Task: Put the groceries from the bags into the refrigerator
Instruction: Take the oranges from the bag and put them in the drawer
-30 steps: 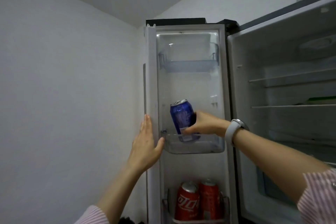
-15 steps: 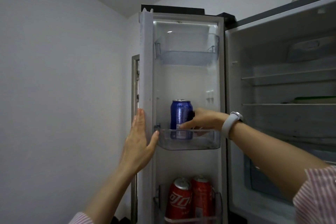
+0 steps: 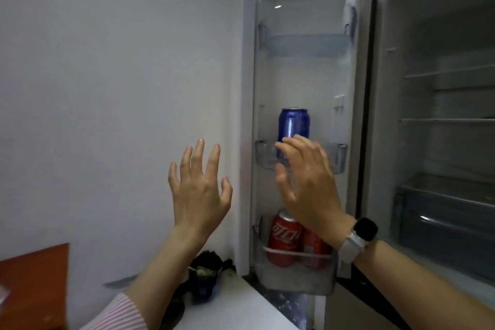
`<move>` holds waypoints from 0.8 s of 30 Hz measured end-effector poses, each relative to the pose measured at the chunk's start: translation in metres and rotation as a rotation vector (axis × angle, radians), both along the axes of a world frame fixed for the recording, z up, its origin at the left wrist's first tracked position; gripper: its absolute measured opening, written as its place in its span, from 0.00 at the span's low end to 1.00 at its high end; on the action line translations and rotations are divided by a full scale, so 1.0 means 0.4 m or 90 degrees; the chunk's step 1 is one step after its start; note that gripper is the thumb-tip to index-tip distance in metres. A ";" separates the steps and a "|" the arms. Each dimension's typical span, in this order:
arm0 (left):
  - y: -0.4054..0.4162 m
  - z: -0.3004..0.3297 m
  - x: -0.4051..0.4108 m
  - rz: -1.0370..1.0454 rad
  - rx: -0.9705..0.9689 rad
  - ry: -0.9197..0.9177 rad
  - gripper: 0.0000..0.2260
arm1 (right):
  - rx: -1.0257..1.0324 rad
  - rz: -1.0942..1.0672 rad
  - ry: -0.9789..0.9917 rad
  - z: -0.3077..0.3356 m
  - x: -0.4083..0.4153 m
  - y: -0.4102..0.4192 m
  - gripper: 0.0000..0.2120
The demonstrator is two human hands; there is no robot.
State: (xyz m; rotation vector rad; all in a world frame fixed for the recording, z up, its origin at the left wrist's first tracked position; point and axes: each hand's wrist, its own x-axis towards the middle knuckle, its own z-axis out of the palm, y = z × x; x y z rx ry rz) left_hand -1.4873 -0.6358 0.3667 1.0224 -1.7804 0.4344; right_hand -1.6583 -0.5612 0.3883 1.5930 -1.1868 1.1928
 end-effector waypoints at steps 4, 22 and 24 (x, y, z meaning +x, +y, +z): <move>0.068 -0.172 0.126 0.042 0.074 -0.022 0.24 | 0.125 0.090 0.048 -0.223 0.101 -0.010 0.14; 0.124 -0.744 0.959 0.385 0.548 0.117 0.20 | 0.802 0.287 0.035 -0.785 0.918 -0.263 0.18; 0.098 -0.755 1.071 0.389 0.559 0.153 0.19 | 0.827 0.309 0.008 -0.794 1.045 -0.311 0.17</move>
